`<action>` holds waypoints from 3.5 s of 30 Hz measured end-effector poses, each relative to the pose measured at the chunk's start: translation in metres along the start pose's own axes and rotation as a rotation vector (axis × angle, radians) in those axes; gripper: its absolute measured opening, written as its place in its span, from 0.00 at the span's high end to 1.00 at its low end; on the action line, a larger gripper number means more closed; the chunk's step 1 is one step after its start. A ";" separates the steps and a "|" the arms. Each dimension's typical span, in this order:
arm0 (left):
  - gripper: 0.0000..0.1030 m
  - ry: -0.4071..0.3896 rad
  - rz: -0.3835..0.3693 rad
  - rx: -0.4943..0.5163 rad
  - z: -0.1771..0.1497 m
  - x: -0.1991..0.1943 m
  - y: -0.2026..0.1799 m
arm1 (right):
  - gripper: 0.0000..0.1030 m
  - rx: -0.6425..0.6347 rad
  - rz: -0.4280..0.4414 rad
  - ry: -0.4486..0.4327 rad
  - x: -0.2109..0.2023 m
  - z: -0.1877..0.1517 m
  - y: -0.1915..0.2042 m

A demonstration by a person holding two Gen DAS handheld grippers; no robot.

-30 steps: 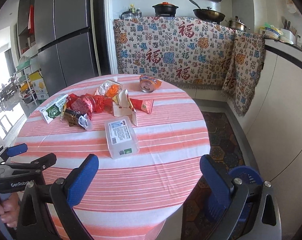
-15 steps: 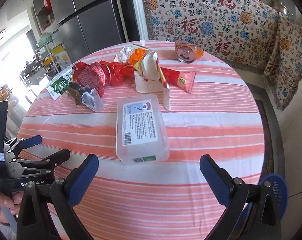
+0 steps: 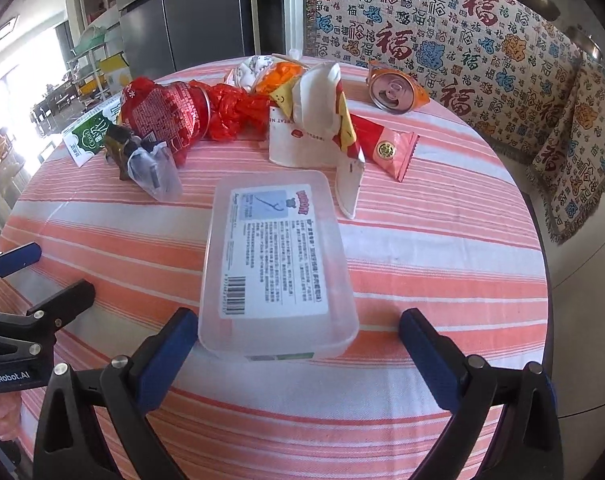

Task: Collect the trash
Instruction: 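Close the left gripper on the gold-wrapped snack while the right gripper grasps the clear plastic box, then carry both items to the blue wastebasket and open both grippers to drop them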

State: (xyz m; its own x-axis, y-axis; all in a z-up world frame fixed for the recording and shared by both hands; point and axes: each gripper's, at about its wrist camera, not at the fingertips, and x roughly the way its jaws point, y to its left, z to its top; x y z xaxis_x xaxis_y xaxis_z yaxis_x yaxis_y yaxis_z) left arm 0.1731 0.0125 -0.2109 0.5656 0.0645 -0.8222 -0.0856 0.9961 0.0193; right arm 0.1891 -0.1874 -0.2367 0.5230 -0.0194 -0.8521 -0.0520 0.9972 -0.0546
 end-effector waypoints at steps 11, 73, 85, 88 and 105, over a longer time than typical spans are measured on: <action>0.00 0.006 0.019 -0.014 -0.003 -0.003 0.000 | 0.00 -0.005 0.009 -0.012 0.001 0.002 -0.003; 0.01 0.115 -0.100 -0.050 0.047 0.024 0.096 | 0.37 0.028 0.167 0.011 -0.030 0.004 -0.019; 0.55 0.120 -0.076 0.124 0.071 0.035 0.060 | 0.37 -0.112 0.121 0.143 -0.011 0.036 -0.001; 0.57 0.091 -0.115 0.129 0.066 0.019 0.046 | 0.38 -0.096 0.136 0.121 -0.018 0.035 -0.006; 0.57 0.056 -0.502 0.330 0.045 -0.031 -0.200 | 0.39 0.340 0.069 -0.088 -0.114 -0.027 -0.173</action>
State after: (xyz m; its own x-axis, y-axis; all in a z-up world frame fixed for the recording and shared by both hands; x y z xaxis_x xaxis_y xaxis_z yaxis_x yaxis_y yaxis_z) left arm 0.2099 -0.1860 -0.1636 0.4261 -0.4127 -0.8050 0.4449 0.8704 -0.2107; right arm 0.1159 -0.3592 -0.1443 0.6004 0.0399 -0.7987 0.1890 0.9634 0.1902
